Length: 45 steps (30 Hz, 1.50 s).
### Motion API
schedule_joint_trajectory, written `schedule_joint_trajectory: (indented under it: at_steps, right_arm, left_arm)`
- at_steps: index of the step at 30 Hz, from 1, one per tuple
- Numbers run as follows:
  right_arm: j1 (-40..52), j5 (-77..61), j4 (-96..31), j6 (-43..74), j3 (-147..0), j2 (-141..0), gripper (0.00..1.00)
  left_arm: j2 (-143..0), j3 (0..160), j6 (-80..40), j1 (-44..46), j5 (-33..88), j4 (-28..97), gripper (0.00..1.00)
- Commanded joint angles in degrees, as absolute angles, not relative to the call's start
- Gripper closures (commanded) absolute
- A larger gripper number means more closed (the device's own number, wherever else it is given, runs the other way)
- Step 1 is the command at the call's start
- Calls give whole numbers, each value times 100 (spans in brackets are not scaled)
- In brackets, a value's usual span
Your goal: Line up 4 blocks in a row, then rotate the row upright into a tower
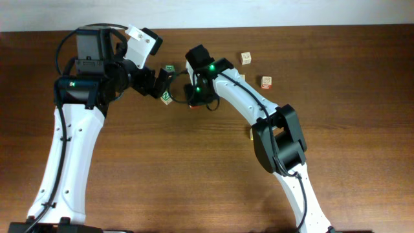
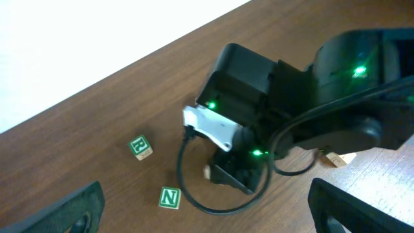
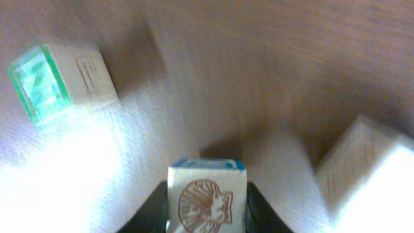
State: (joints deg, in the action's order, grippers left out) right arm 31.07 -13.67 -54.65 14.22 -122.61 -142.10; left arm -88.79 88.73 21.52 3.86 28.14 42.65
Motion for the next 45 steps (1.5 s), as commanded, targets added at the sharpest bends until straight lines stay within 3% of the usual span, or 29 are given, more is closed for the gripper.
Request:
schedule_joint_trajectory:
  at_steps: [1,4,8,18,21,26,31,38,45]
  right_arm:
    - [3148,-1372,-6359,1546,-12221,-14025,77]
    - [3144,-1177,-7192,1542,-12221,-14025,77]
    - [3142,-480,-8031,1546,-12219,-14025,68]
    - [2934,69,-8997,1546,-12215,-14025,66]
    - [2877,67,-9148,1544,-12215,-14027,52]
    - [2875,-1,-9266,1540,-12219,-14025,41]
    - [2875,-390,-8847,1455,-12357,-14025,38]
    - [2886,-1446,-6947,1374,-12440,-14027,36]
    - [2961,-1634,-5402,1378,-12396,-14029,26]
  left_arm:
    - [-8914,8995,2200,388,2912,4254,1]
    - [-8914,8995,2200,388,2912,4254,1]
    - [-8914,8995,2200,388,2912,4254,1]
    - [-8914,8995,2200,388,2912,4254,1]
    - [-8914,8995,2200,388,2912,4254,1]
    - [-8914,8995,2200,388,2912,4254,1]
    - [-8914,8995,2200,388,2912,4254,1]
    - [-8914,8995,2200,388,2912,4254,1]
    - [-8914,8995,2200,388,2912,4254,1]
